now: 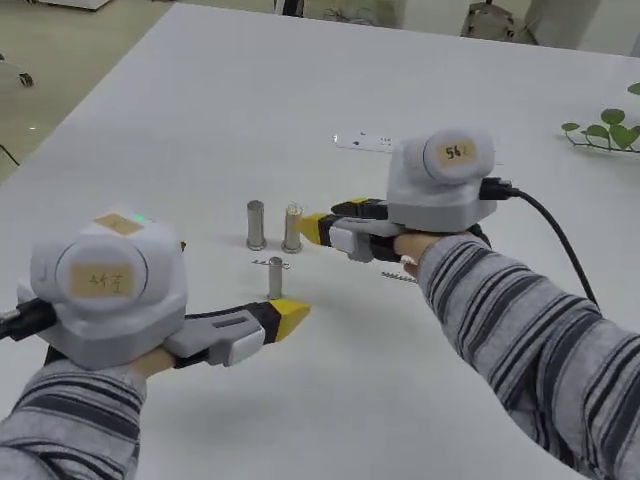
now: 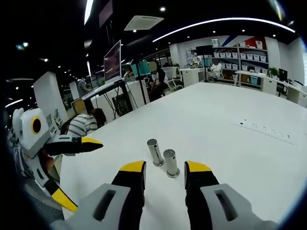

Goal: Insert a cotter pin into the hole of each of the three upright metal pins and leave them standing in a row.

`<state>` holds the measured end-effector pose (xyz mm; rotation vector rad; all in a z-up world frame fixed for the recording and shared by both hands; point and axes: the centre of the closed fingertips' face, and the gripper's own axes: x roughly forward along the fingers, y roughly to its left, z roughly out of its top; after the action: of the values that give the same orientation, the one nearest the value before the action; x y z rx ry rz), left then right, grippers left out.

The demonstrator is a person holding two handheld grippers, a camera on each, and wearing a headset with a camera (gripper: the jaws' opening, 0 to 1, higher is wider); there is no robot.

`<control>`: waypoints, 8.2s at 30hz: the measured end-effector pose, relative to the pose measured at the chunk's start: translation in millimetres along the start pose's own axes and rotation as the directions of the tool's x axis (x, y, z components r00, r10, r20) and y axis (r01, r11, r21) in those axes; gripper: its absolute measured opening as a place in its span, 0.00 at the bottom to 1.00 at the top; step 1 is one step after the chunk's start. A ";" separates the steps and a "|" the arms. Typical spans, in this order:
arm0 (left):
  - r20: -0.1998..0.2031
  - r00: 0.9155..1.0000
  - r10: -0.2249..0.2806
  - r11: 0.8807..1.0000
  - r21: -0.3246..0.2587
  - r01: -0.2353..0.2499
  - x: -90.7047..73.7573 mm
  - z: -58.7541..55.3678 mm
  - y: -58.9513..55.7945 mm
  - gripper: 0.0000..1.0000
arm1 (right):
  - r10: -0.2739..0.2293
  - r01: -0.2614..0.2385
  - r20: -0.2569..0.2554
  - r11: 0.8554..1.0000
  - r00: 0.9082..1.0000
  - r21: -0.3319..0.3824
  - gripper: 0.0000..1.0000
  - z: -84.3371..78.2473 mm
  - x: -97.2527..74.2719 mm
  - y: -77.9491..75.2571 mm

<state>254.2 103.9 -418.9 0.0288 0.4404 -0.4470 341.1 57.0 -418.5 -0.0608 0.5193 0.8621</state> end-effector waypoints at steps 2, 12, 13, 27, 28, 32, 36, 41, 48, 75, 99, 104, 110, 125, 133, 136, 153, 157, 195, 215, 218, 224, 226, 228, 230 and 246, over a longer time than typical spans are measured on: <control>-0.003 1.000 0.004 1.000 0.005 -0.004 0.0 -1.8 -0.3 0.92 | 0.004 -0.004 0.003 1.000 1.000 -0.003 0.27 0.1 9.0 2.1; -0.017 1.000 -0.022 0.999 0.039 0.023 3.6 -6.2 -8.0 0.99 | -0.007 0.005 -0.041 0.999 0.999 -0.040 0.21 -12.7 48.9 -8.3; -0.015 1.000 -0.025 0.999 0.035 0.026 4.0 -6.0 -8.5 0.99 | -0.011 0.010 -0.042 0.999 0.999 -0.043 0.20 -13.5 50.7 -10.0; -0.056 0.998 -0.010 0.998 0.065 0.014 7.5 -12.6 -9.1 0.99 | -0.043 0.041 -0.038 0.998 0.998 -0.051 0.10 -17.2 55.2 -18.4; -0.055 0.998 -0.008 0.998 0.068 0.012 7.5 -12.4 -8.4 0.99 | -0.052 0.049 -0.038 0.996 0.998 -0.073 0.10 -17.2 54.5 -18.1; -0.050 0.999 -0.010 0.997 0.081 0.014 7.7 -11.0 -8.8 0.99 | -0.060 0.055 -0.042 0.993 0.997 -0.109 0.09 -17.2 53.1 -19.9; -0.045 0.999 -0.023 0.996 0.089 0.027 9.1 -9.4 -11.9 0.99 | -0.077 0.071 -0.045 0.991 0.996 -0.113 0.08 -18.5 47.6 -24.9; -0.012 0.999 -0.031 0.993 0.113 0.032 9.0 -1.2 -16.0 0.99 | -0.108 0.102 -0.035 0.984 0.994 -0.142 0.08 -15.8 29.5 -28.1; 0.002 0.999 -0.052 0.994 0.100 0.052 9.8 1.2 -20.1 0.99 | -0.143 0.137 -0.033 0.980 0.989 -0.144 0.08 -23.9 8.0 -32.3; 0.008 0.996 -0.091 0.989 0.122 0.089 12.2 3.1 -31.1 0.98 | -0.188 0.183 -0.081 0.981 0.979 -0.065 0.09 -72.1 -56.4 3.0; -0.012 0.994 -0.109 0.984 0.141 0.110 15.3 -0.4 -37.1 0.97 | -0.271 0.270 -0.095 0.963 0.958 -0.024 0.09 -85.8 -64.5 0.4; -0.017 0.994 -0.109 0.983 0.148 0.111 15.4 -1.6 -37.3 0.97 | -0.294 0.296 -0.105 0.955 0.950 0.005 0.09 -86.7 -64.2 -1.3; -0.017 0.994 -0.108 0.983 0.150 0.109 15.0 -1.6 -37.1 0.97 | -0.282 0.287 -0.102 0.957 0.954 0.046 0.12 -86.8 -64.5 0.6; 0.007 0.994 -0.110 0.988 0.111 0.109 13.9 2.2 -36.7 0.97 | -0.195 0.195 -0.147 0.981 0.970 -0.012 0.29 -101.2 -88.4 -8.9; 0.010 0.994 -0.113 0.988 0.108 0.111 13.9 2.7 -38.1 0.97 | -0.147 0.132 -0.205 0.988 0.968 -0.084 0.30 -102.9 -96.5 -27.6; 0.009 0.994 -0.111 0.988 0.112 0.110 13.8 2.2 -37.4 0.97 | -0.130 0.102 -0.236 0.987 0.963 -0.125 0.30 -101.6 -97.1 -35.7; -0.006 0.993 -0.120 0.986 0.115 0.119 13.8 -0.2 -40.1 0.93 | -0.101 0.039 -0.351 0.983 0.931 -0.182 0.28 -91.4 -86.0 -69.9; -0.010 0.992 -0.125 0.987 0.101 0.126 14.1 -1.4 -40.7 0.92 | -0.096 0.030 -0.379 0.984 0.920 -0.176 0.26 -94.0 -81.5 -76.3; -0.039 0.990 -0.139 0.984 0.109 0.142 14.2 -6.6 -41.9 0.91 | -0.069 -0.121 -0.568 0.949 0.820 -0.291 0.00 -111.4 -72.3 -85.6; -0.027 0.979 -0.201 0.970 0.134 0.202 13.8 -3.9 -61.5 0.86 | -0.095 -0.127 -0.507 0.914 0.857 -0.386 0.00 -110.1 -109.7 -72.2; -0.030 0.975 -0.218 0.965 0.141 0.220 13.5 -4.8 -66.8 0.83 | -0.089 -0.142 -0.492 0.900 0.866 -0.412 0.00 -112.6 -116.9 -64.9; -0.034 0.968 -0.249 0.956 0.148 0.251 14.4 -6.0 -75.9 0.78 | -0.069 -0.161 -0.475 0.890 0.877 -0.426 0.00 -115.2 -128.7 -52.8; -0.035 0.964 -0.263 0.953 0.147 0.265 14.3 -6.5 -79.5 0.75 | -0.062 -0.169 -0.470 0.885 0.881 -0.434 0.00 -116.3 -132.2 -48.7; -0.036 0.960 -0.279 0.948 0.149 0.281 14.2 -7.0 -83.7 0.73 | -0.048 -0.183 -0.461 0.877 0.886 -0.444 0.00 -116.8 -135.0 -44.7; -0.034 0.951 -0.308 0.938 0.153 0.310 13.5 -6.6 -89.9 0.71 | -0.028 -0.195 -0.457 0.880 0.889 -0.434 0.00 -117.7 -137.4 -39.9; -0.037 0.907 -0.420 0.899 0.117 0.421 8.8 -8.9 -116.8 0.46 | 0.088 -0.316 -0.405 0.779 0.910 -0.541 0.00 -110.0 -139.2 8.9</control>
<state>208.2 -4.1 -422.7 0.0555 0.4296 -0.9023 214.8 -64.0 -449.3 -0.7757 0.5829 1.2217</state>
